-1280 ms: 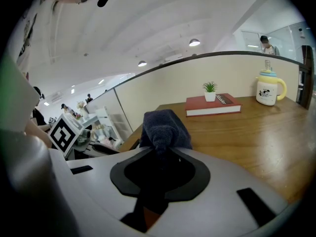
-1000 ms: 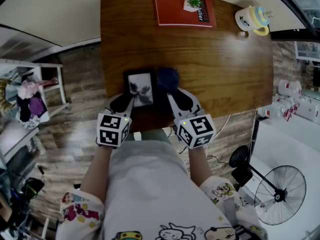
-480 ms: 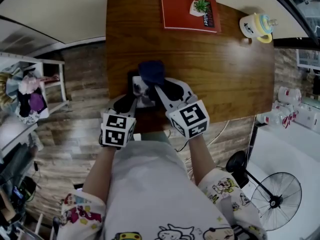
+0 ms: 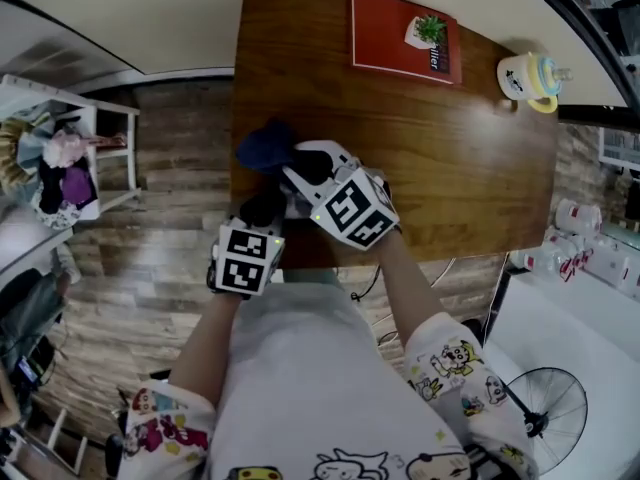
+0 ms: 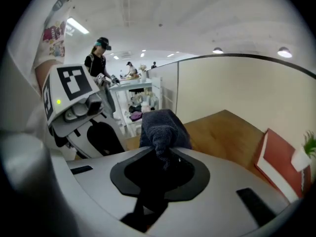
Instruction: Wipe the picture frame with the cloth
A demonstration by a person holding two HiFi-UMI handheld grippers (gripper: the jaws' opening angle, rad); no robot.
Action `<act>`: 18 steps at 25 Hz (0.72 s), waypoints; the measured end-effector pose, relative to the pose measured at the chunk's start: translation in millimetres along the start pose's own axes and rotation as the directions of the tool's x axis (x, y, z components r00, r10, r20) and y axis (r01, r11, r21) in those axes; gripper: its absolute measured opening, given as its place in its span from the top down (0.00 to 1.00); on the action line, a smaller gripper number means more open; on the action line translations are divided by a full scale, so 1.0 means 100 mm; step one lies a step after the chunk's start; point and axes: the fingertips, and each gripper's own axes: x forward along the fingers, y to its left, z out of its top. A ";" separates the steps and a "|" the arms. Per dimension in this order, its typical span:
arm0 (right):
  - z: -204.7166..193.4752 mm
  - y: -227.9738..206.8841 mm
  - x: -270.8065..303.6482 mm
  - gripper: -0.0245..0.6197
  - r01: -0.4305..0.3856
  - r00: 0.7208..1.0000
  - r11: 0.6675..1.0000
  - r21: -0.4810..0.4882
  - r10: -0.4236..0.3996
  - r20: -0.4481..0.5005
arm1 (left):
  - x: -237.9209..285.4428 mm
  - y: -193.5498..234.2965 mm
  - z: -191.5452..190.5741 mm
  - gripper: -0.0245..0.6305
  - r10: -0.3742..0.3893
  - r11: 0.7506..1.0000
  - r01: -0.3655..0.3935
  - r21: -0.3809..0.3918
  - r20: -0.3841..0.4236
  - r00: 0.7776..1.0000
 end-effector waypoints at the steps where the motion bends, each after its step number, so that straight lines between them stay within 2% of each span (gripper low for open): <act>1: -0.01 0.02 0.05 0.88 -0.020 1.000 0.999 -0.041 0.020 -0.018 | 0.00 0.00 0.00 0.82 0.001 1.000 -0.001 -0.002 0.000 1.000; 5: -0.09 0.08 0.21 0.88 -0.083 0.994 0.985 -0.149 0.071 -0.084 | 0.00 0.01 -0.01 0.82 0.005 1.000 -0.005 -0.012 0.001 1.000; 10: -0.13 0.09 0.24 0.88 -0.142 0.988 0.972 -0.186 0.129 -0.080 | 0.00 0.02 -0.01 0.82 0.002 1.000 -0.002 -0.021 -0.002 1.000; 18: -0.21 0.11 0.19 0.88 -0.146 0.986 0.960 -0.238 0.121 -0.117 | 0.00 0.02 -0.02 0.82 0.005 0.999 -0.005 -0.039 0.000 1.000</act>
